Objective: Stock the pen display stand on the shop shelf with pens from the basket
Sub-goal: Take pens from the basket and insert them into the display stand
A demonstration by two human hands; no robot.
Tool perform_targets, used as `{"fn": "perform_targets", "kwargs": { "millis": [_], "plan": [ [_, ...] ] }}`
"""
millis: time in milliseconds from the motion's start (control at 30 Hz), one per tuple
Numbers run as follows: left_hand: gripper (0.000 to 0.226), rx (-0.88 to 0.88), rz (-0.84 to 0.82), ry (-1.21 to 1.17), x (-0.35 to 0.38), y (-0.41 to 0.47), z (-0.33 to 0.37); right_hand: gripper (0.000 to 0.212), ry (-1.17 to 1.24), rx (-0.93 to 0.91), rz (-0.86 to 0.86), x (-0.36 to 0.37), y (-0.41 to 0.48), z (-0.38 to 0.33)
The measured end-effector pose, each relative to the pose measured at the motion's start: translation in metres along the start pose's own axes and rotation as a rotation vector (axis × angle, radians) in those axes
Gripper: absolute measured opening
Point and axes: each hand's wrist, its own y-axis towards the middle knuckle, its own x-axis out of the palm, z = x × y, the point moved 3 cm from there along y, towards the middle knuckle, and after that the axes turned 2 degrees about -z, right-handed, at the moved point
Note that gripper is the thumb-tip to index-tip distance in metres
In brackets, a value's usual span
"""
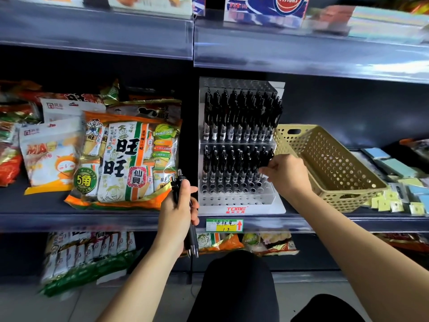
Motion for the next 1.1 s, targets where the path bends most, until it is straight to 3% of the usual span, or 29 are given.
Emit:
{"fn": "perform_targets", "kwargs": {
  "millis": [267,367,467,567,667,800,900,1100],
  "plan": [
    [0.025,-0.015,-0.019,-0.035,0.012,0.0,0.004,0.024,-0.009,0.022,-0.014,0.005,0.001,0.005],
    [0.02,-0.026,-0.031,-0.028,0.017,-0.004,0.005,0.027,-0.058,0.022,0.068,0.004,-0.008,0.007],
    [0.02,-0.06,-0.049,-0.079,0.02,-0.006,0.004,0.027,-0.064,-0.104,0.116,0.004,-0.03,-0.002],
    [0.02,-0.111,-0.049,-0.175,0.026,-0.008,0.004,0.022,0.081,-0.277,-0.145,0.013,-0.052,-0.018],
    [0.023,-0.147,-0.053,-0.199,0.032,-0.013,0.005,0.02,0.297,-0.298,-0.365,0.022,-0.068,-0.033],
    [0.031,-0.138,-0.108,-0.026,0.033,-0.019,0.004,0.021,0.489,-0.243,-0.404,0.025,-0.072,-0.045],
    [0.036,-0.005,-0.211,0.109,0.036,-0.023,0.007,0.023,0.654,-0.129,-0.403,0.021,-0.07,-0.047],
    [0.039,0.067,-0.274,0.152,0.039,-0.023,0.006,0.019,0.967,0.08,-0.549,0.024,-0.075,-0.037]
  ]
}}
